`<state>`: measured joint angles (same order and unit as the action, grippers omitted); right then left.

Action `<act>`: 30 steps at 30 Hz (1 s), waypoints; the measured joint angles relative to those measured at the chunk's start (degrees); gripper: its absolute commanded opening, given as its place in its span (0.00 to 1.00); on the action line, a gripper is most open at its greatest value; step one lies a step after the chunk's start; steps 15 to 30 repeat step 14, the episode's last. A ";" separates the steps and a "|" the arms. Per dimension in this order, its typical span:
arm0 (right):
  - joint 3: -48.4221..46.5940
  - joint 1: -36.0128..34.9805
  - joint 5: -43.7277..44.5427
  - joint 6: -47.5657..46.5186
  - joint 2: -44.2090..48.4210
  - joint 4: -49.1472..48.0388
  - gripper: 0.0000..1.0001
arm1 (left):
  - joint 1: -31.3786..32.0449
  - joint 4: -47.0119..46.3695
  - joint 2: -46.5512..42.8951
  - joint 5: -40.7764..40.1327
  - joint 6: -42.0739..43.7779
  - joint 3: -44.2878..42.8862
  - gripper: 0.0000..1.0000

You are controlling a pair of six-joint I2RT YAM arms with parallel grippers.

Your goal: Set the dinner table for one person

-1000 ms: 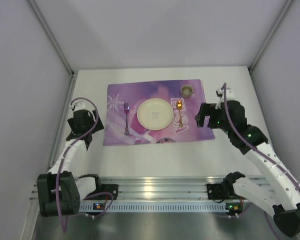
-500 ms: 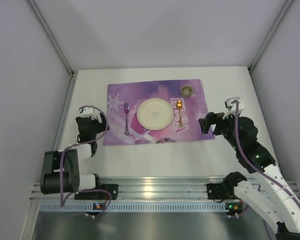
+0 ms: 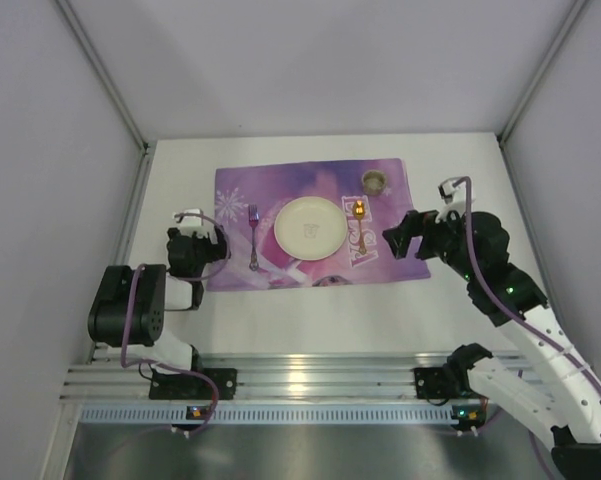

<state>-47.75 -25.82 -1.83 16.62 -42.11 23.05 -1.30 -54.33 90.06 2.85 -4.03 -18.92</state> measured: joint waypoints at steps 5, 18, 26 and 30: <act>-3.80 0.00 0.39 1.99 -3.72 0.81 1.00 | 0.52 -2.93 0.22 -2.47 0.44 0.87 0.98; -9.18 0.00 2.58 4.44 -7.39 2.29 1.00 | 0.66 -4.22 0.22 -3.82 1.01 0.87 0.98; -9.18 0.00 2.58 4.44 -7.39 2.29 1.00 | 0.66 -4.22 0.22 -3.82 1.01 0.87 0.98; -9.18 0.00 2.58 4.44 -7.39 2.29 1.00 | 0.66 -4.22 0.22 -3.82 1.01 0.87 0.98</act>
